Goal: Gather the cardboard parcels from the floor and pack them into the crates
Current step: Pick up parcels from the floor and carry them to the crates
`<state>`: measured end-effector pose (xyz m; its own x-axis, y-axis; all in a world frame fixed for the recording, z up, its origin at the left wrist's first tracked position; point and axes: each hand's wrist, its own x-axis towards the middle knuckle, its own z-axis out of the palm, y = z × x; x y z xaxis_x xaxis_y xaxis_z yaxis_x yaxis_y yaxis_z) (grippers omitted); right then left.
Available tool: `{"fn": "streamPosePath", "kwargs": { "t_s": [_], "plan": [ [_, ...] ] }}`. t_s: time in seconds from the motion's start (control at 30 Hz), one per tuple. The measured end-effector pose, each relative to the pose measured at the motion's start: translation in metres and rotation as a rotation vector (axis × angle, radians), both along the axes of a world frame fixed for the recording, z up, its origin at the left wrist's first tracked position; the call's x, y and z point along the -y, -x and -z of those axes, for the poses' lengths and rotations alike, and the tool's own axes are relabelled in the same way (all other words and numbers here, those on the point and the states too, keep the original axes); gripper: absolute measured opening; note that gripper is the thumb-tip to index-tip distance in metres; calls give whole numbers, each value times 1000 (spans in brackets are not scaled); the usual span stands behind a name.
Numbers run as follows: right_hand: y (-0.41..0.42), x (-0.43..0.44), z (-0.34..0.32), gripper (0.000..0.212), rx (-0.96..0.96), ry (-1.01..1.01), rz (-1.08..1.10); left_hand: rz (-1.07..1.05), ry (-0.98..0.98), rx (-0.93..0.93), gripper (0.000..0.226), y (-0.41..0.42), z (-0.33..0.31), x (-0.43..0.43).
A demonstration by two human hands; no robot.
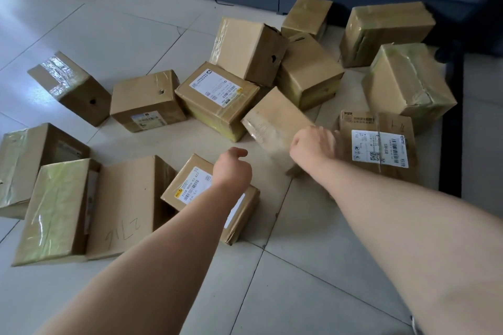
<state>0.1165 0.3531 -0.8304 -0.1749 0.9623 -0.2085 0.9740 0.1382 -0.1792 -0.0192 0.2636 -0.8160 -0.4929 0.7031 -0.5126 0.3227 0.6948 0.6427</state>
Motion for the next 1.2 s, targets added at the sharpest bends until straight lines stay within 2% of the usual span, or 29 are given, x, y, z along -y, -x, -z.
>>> {"fn": "streamPosePath", "kwargs": {
  "t_s": [0.1,0.17,0.23,0.3,0.4,0.5,0.6,0.73,0.8,0.9,1.0,1.03,1.13,1.2],
  "plan": [
    [-3,-6,-4,36,-167,-114,90,42,-26,-57,53,-8,2,-3],
    [-7,-16,-4,48,-177,-94,110,95,-25,-86,53,-13,3,-2],
    [-6,-17,-2,58,-225,144,187,202,-14,-117,54,-16,2,-2],
    [-3,-10,4,54,-344,383,250,355,35,-175,53,-18,4,-1],
    [3,-3,5,30,-462,387,315,335,149,-280,42,-11,11,2],
    [10,5,11,37,-454,518,357,336,191,-405,36,-4,10,6],
    [14,15,18,42,-556,758,418,313,205,-301,43,-4,10,6],
    [11,6,6,43,-784,723,453,130,150,-131,40,-4,10,14],
    [12,3,7,38,-894,786,492,54,111,-63,51,-6,11,18],
    [13,8,9,29,-844,809,504,-84,34,23,75,-4,13,20],
    [6,8,6,82,-776,807,528,-129,-6,126,95,2,12,19],
    [3,8,3,91,-767,816,537,-119,-10,145,99,2,10,20],
    [-2,11,-7,76,-735,898,523,-64,-7,171,109,1,10,26],
    [-5,13,-8,79,-731,907,510,-43,-30,183,118,-1,10,27]
  ]
}}
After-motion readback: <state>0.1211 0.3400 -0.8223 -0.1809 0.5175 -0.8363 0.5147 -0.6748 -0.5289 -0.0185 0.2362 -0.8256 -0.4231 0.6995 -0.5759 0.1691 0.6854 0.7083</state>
